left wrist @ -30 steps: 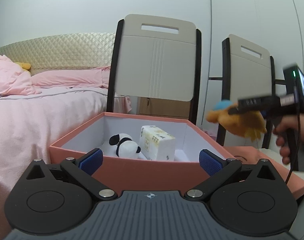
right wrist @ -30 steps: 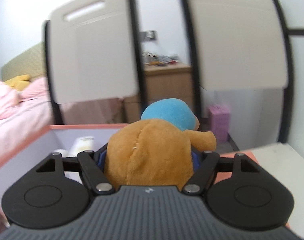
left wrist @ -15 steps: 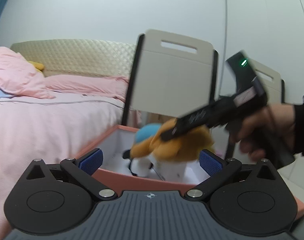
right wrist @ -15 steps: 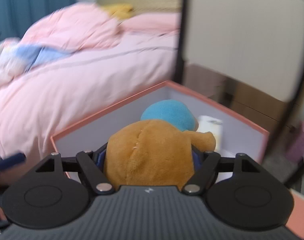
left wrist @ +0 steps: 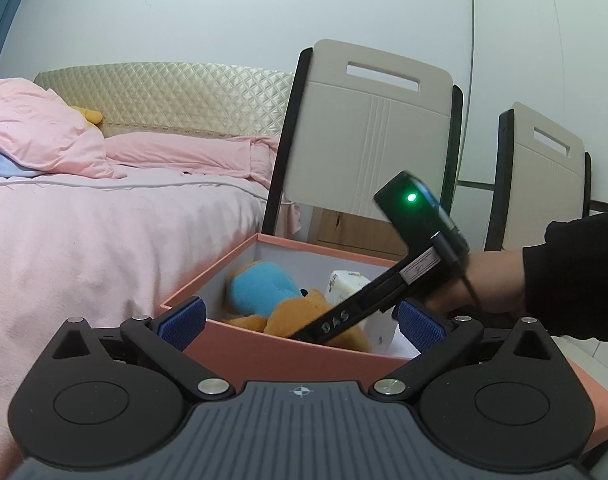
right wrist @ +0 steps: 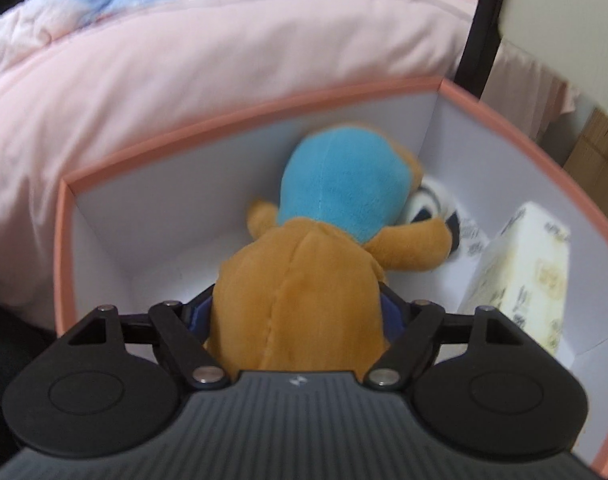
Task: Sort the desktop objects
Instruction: 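Carry the orange plush with the right gripper into the box and release, then withdraw the right gripper from the box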
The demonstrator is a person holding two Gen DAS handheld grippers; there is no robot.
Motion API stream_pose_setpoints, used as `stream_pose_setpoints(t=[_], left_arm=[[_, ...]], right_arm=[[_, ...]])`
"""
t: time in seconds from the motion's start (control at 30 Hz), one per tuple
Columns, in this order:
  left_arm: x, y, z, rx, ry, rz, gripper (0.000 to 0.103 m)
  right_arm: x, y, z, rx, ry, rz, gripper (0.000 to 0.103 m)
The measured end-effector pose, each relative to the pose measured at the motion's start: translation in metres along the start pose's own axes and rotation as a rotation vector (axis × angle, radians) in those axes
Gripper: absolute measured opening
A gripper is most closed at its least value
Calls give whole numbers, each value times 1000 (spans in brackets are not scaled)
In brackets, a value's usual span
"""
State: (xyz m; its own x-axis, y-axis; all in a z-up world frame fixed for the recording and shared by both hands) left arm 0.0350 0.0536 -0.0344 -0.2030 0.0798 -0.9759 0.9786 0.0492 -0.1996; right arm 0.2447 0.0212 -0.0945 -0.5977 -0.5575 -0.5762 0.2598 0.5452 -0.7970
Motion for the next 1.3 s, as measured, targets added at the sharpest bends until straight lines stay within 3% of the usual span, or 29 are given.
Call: stream_pose_setpoints(t=[0.13,0.33,0.47,0.6,0.73,1.0,1.3], left_arm=[[0,1,2,7,7,-5,103],[-1,2,4,17,18,-12,103],[6,-1,8,26,28,-9,103],[5,-4,14,37,42,1,103],[6,-6,20,43,59,6,103],[6,-7,30,46,89,15,103],[9,-8,38,39,126,19,103]], right_arm=[[1,4,4,17,12,-15,92],[-3,-34,8,59,54,99,100],[2,-78,15,97,111,231,103],[16,-131,23,157,222,418,103],[54,-186,25,234,330,607,103],[148,-238,17,324,488,824,103],[220,-251,1,439,566,976,103]])
Point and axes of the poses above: each gripper's, at about its wrist camera, not at the fingertips, and y roughly the way its jaws point, z to its right, x to its underside, the point moved 5 cm from there along y, roughly the way its jaws point, and after that the axes turned 15 degrees about y, right-handed, at the moved point
